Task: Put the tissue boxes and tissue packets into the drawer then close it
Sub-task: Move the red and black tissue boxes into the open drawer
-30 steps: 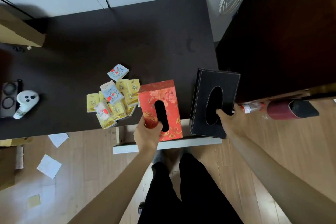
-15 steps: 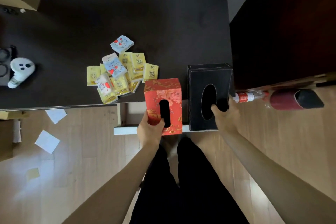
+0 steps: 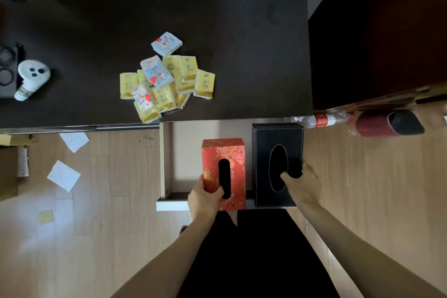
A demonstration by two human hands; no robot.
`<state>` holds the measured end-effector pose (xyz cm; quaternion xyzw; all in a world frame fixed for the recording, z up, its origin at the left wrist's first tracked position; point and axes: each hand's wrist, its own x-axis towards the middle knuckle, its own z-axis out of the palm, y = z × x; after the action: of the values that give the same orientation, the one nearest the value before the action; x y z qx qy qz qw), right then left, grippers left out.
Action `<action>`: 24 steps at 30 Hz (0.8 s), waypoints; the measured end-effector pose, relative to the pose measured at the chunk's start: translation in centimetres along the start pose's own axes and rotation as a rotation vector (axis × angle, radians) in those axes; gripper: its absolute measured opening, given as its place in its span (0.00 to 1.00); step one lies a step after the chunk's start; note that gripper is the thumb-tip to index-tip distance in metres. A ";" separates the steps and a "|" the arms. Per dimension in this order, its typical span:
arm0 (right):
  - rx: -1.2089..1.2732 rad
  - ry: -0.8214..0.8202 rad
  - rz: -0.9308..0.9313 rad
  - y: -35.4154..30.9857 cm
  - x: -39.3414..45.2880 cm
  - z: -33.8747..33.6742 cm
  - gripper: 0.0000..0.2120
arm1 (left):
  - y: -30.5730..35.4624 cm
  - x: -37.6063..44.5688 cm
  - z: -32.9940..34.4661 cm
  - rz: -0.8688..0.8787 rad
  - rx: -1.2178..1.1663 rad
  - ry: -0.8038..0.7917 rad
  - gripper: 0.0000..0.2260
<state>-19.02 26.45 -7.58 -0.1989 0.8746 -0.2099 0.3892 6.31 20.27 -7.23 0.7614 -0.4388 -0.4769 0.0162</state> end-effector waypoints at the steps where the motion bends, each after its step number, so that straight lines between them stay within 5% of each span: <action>1: -0.024 -0.007 0.007 0.1 -0.2 0.1 0.12 | -0.5 0.0 0.0 -0.007 0.014 -0.010 0.13; 10: -0.253 -0.155 0.077 0.0 2.5 5.0 0.14 | -2.7 4.7 1.0 -0.096 0.122 -0.041 0.09; 18: -0.368 -0.127 0.076 1.8 3.6 8.6 0.17 | -4.9 7.5 1.1 -0.081 0.079 -0.073 0.11; 24: -0.455 -0.017 -0.215 -0.3 5.1 8.2 0.43 | -5.2 8.5 0.0 -0.046 0.038 -0.179 0.16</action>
<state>-15.86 21.81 -15.48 -0.3751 0.8698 -0.0461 0.3173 11.05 17.68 -15.56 0.7257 -0.4299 -0.5350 -0.0485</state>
